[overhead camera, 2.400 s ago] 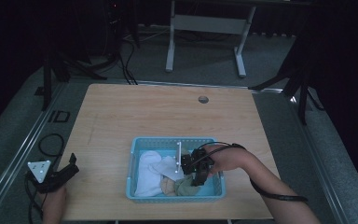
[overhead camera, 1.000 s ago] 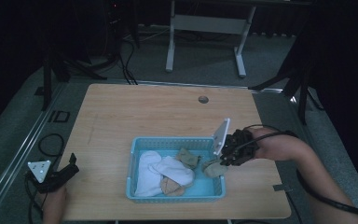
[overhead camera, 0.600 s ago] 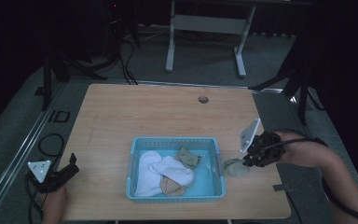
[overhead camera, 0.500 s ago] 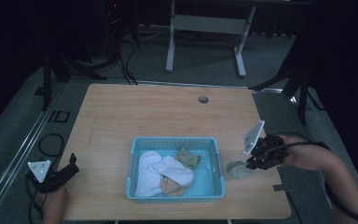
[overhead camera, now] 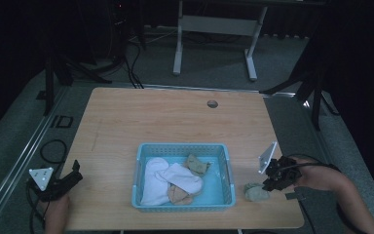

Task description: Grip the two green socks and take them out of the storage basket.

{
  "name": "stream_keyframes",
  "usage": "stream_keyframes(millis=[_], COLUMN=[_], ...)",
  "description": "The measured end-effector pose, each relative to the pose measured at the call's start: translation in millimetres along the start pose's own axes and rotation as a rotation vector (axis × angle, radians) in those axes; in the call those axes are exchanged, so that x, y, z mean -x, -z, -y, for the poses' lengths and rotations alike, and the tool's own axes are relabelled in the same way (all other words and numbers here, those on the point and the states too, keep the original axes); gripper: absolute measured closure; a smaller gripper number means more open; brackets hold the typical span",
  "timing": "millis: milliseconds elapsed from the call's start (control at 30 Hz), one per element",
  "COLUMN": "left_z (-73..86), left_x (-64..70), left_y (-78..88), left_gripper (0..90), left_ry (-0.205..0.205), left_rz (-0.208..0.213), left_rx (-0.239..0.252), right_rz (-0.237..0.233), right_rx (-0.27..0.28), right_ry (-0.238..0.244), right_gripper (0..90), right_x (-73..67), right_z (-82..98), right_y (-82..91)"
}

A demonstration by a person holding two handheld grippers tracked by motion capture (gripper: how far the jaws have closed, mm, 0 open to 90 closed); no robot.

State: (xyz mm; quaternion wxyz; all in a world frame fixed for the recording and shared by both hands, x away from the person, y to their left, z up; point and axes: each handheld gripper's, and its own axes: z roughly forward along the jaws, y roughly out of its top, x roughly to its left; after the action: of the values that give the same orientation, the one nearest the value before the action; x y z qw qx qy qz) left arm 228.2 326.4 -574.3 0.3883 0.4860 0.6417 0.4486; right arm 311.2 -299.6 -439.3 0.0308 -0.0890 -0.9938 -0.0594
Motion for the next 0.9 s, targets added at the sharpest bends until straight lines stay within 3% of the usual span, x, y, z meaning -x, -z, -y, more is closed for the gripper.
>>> stream_keyframes(millis=[167, 233, 400, 500, 633, 900], left_z=[0.0, 0.0, 0.0, 0.0, 0.0, 0.1], left_x=[0.2, 0.1, 0.1, 0.1, 0.1, 0.0], left_y=[0.0, 0.1, 0.0, 0.1, 0.1, 0.2], left_gripper=[0.7, 0.7, 0.7, 0.7, 0.7, 0.7], left_ry=[0.000, 0.000, 0.000, 0.000, 0.000, 0.000], left_rz=[-0.001, 0.000, 0.000, 0.000, 0.001, 0.003], left_rx=[0.001, 0.001, 0.001, 0.001, 0.001, 0.002], right_rz=[-0.018, -0.002, 0.062, 0.087, 0.112, 0.113], right_rx=[-0.036, -0.036, -0.028, -0.018, 0.000, 0.022], right_ry=[-0.012, -0.019, -0.050, -0.045, -0.035, 0.041], right_gripper=[79.1, 65.2, 55.2, 51.1, 50.5, 51.5], right_x=[5.9, 8.5, 17.3, 19.2, 19.1, 13.3], right_z=[2.4, 3.2, 1.6, -4.4, -15.6, -46.9], right_y=[-14.5, -14.6, 2.2, 14.4, 27.0, 39.1])
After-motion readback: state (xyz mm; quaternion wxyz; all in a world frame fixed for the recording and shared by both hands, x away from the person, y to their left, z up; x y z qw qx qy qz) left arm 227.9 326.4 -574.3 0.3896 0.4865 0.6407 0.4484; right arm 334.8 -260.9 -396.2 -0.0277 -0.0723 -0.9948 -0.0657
